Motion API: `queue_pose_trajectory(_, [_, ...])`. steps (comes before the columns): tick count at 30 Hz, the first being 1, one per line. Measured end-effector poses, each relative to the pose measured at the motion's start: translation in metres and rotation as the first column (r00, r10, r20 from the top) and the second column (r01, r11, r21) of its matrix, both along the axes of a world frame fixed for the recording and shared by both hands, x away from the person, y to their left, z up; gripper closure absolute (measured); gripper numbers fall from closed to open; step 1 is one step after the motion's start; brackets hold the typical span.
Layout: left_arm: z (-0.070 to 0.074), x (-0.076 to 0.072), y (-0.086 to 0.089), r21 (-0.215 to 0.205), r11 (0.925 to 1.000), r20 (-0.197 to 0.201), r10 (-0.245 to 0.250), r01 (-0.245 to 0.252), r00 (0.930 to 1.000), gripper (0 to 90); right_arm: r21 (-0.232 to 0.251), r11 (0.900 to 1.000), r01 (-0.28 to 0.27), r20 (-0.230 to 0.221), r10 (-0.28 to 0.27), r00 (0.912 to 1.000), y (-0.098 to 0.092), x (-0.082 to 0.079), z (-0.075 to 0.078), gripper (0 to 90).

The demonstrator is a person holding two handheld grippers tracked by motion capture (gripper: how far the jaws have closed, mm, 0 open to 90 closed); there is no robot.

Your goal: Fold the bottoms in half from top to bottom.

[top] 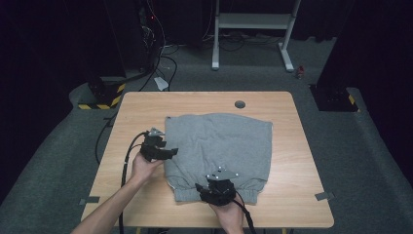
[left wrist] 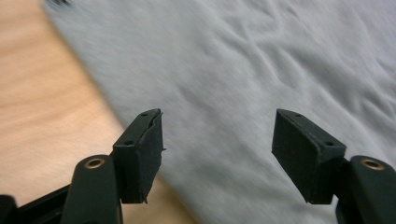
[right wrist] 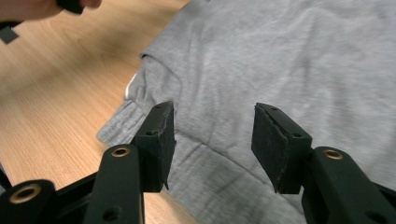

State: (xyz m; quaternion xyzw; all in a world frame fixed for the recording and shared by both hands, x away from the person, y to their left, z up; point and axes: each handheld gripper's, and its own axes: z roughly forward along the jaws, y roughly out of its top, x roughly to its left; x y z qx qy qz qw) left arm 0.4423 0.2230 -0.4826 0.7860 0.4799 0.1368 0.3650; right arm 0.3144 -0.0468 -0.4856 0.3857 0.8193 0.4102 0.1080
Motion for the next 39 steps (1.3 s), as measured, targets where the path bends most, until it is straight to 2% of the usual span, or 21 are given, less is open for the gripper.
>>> queue_pose_trajectory(2, [-0.002, 0.003, 0.005, 0.01, 0.9996, 0.018, 0.026, -0.026, 0.9995, 35.2, -0.01, 1.0, -0.021, -0.006, 0.021, 0.9998, 0.006, 0.0, -0.004, 49.0])
queue_pose_trajectory(4, [-0.004, 0.006, 0.009, 0.022, 0.9983, 0.011, 0.055, -0.055, 0.9985, 34.8, -0.019, 0.999, -0.04, 0.001, 0.04, 0.9992, 0.009, 0.0, -0.005, 49.0])
queue_pose_trajectory(5, [-0.006, 0.008, 0.013, 0.004, 0.9972, -0.001, 0.075, -0.075, 0.9972, 33.0, -0.018, 0.998, -0.052, 0.006, 0.052, 0.9986, 0.011, 0.001, -0.005, 49.0])
queue_pose_trajectory(9, [-0.011, 0.016, 0.024, -0.027, 0.9914, -0.007, 0.128, -0.128, 0.9918, 33.8, -0.014, 0.996, -0.085, 0.021, 0.086, 0.9961, 0.019, 0.002, -0.002, 48.7])
queue_pose_trajectory(11, [-0.013, 0.024, 0.028, -0.007, 0.9916, -0.039, 0.129, -0.129, 0.9909, 33.5, -0.019, 0.994, -0.104, 0.029, 0.105, 0.994, 0.024, 0.004, -0.003, 48.6])
queue_pose_trajectory(12, [-0.013, 0.028, 0.029, 0.0, 0.9911, -0.045, 0.133, -0.133, 0.9901, 32.6, -0.019, 0.994, -0.108, 0.016, 0.109, 0.994, 0.027, 0.005, -0.005, 48.5])
queue_pose_trajectory(16, [-0.009, 0.042, 0.03, -0.031, 0.9882, -0.047, 0.148, -0.15, 0.9878, 33.0, -0.042, 0.988, -0.149, 0.011, 0.15, 0.9886, 0.042, 0.006, -0.011, 48.3])
queue_pose_trajectory(21, [-0.011, 0.064, 0.024, 0.012, 0.9894, -0.073, 0.145, -0.145, 0.9867, 33.1, -0.052, 0.981, -0.189, 0.017, 0.19, 0.9817, 0.061, 0.005, -0.016, 47.6])
queue_pose_trajectory(24, [-0.013, 0.076, 0.024, 0.001, 0.9859, -0.063, 0.167, -0.168, 0.9839, 33.8, -0.07, 0.978, -0.198, 0.02, 0.2, 0.9795, 0.066, 0.004, -0.021, 47.0])
queue_pose_trajectory(26, [-0.015, 0.089, 0.024, 0.014, 0.9839, -0.07, 0.179, -0.178, 0.9814, 33.9, -0.069, 0.977, -0.199, -0.002, 0.2, 0.9799, 0.066, 0.004, -0.025, 46.5])
queue_pose_trajectory(27, [-0.016, 0.094, 0.023, 0.006, 0.9824, -0.088, 0.187, -0.187, 0.9785, 33.6, -0.063, 0.979, -0.196, -0.01, 0.196, 0.9806, 0.065, 0.003, -0.026, 46.4])
queue_pose_trajectory(30, [-0.019, 0.107, 0.02, 0.004, 0.9793, -0.107, 0.201, -0.202, 0.9736, 33.0, -0.059, 0.979, -0.197, -0.006, 0.197, 0.9803, 0.062, 0.002, -0.027, 46.0])
queue_pose_trajectory(33, [-0.023, 0.115, 0.013, 0.027, 0.9769, -0.117, 0.214, -0.212, 0.9698, 33.6, -0.051, 0.98, -0.194, -0.002, 0.194, 0.981, 0.059, 0.001, -0.027, 45.5])
queue_pose_trajectory(34, [-0.024, 0.117, 0.013, 0.041, 0.9762, -0.111, 0.216, -0.213, 0.9699, 33.7, -0.045, 0.98, -0.192, -0.015, 0.191, 0.9815, 0.06, -0.001, -0.028, 45.1])
queue_pose_trajectory(36, [-0.026, 0.119, 0.011, 0.031, 0.9757, -0.102, 0.219, -0.217, 0.9703, 34.1, -0.056, 0.98, -0.192, -0.017, 0.191, 0.9814, 0.061, -0.003, -0.029, 44.8])
queue_pose_trajectory(38, [-0.026, 0.12, 0.009, 0.061, 0.9766, -0.087, 0.211, -0.206, 0.9736, 34.9, -0.074, 0.977, -0.202, -0.004, 0.202, 0.9793, 0.062, -0.003, -0.028, 44.8])
queue_pose_trajectory(39, [-0.027, 0.12, 0.007, 0.07, 0.9761, -0.082, 0.211, -0.206, 0.9739, 35.7, -0.073, 0.978, -0.194, -0.011, 0.194, 0.981, 0.062, -0.004, -0.028, 44.8])
